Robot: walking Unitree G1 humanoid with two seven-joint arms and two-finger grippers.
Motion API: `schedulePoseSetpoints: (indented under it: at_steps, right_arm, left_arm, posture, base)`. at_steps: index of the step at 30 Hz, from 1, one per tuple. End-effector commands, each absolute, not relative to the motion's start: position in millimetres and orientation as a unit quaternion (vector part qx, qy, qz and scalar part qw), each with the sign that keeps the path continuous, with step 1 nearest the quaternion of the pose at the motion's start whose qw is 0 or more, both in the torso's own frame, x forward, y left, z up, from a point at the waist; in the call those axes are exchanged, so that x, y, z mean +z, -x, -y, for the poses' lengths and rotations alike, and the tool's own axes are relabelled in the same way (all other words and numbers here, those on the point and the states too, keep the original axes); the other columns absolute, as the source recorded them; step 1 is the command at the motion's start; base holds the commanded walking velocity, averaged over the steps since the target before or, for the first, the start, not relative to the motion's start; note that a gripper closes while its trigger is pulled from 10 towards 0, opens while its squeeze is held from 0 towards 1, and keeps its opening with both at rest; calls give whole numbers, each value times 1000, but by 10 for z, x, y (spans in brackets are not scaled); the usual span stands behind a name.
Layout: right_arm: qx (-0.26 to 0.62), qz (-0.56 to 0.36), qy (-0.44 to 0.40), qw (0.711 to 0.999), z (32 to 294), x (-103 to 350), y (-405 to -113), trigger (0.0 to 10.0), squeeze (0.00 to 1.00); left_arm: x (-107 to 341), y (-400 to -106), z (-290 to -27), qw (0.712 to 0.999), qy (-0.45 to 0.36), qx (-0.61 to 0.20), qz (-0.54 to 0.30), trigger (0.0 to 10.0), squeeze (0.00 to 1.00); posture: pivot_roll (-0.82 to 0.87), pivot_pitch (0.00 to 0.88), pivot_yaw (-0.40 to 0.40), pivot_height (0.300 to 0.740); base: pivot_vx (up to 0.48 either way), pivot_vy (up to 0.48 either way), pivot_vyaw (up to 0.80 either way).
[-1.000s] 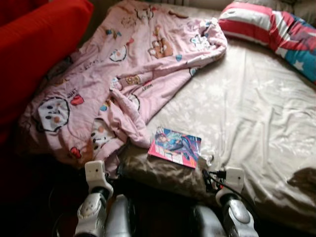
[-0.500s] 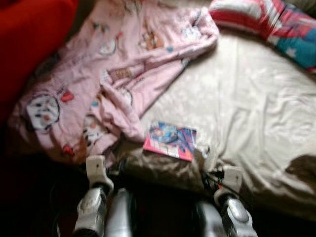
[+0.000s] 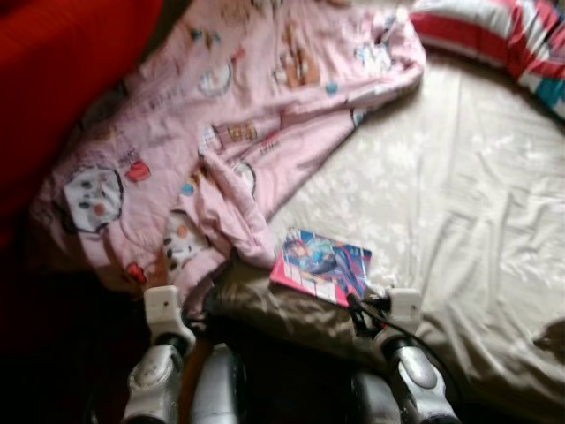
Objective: Clean up the room
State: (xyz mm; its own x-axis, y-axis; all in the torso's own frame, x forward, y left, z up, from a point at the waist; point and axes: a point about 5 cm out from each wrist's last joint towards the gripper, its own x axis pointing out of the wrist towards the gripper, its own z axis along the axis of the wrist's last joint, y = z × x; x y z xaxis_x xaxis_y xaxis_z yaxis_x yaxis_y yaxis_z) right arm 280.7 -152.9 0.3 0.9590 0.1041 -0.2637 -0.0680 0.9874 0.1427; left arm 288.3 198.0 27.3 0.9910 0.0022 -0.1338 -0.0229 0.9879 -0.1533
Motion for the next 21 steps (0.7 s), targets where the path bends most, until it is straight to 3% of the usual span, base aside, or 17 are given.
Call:
schedulePoseSetpoints:
  at_steps: [1,7,17,18,19,21]
  right_arm:
    - [30,-168,-64,983,1613,-140,-2660,10000,0]
    - [1,-169,-70,983,1676,-135,-2675,10000,0]
    - [-32,-179,-80,980,1746,-95,-2764,10000,0]
    - [-32,-180,-79,980,1748,-83,-2782,10000,596]
    - [-30,-178,-84,980,1748,-56,-2819,10000,1000]
    - [-29,-178,-80,980,1743,-31,-2855,10000,1000]
  left_arm:
    - [165,-2806,-1920,992,91,4,-89,10000,0]
    - [164,-2802,-1929,992,90,6,-88,10000,0]
    - [185,-2803,-1922,993,89,3,-82,10000,0]
    - [195,-2807,-1915,993,89,1,-80,10000,0]
    - [212,-2813,-1909,993,90,0,-75,10000,0]
    - [228,-2812,-1911,993,89,-2,-71,10000,0]
  posture:
    - [-53,282,3,636]
    - [-51,283,2,636]
    - [-37,309,5,636]
    - [-35,311,4,636]
    - [-29,317,5,636]
    - [-22,330,10,636]
  base:
    - [289,0,0]
    - [281,0,0]
    - [0,0,0]
    - [0,0,0]
    - [0,0,0]
    - [0,0,0]
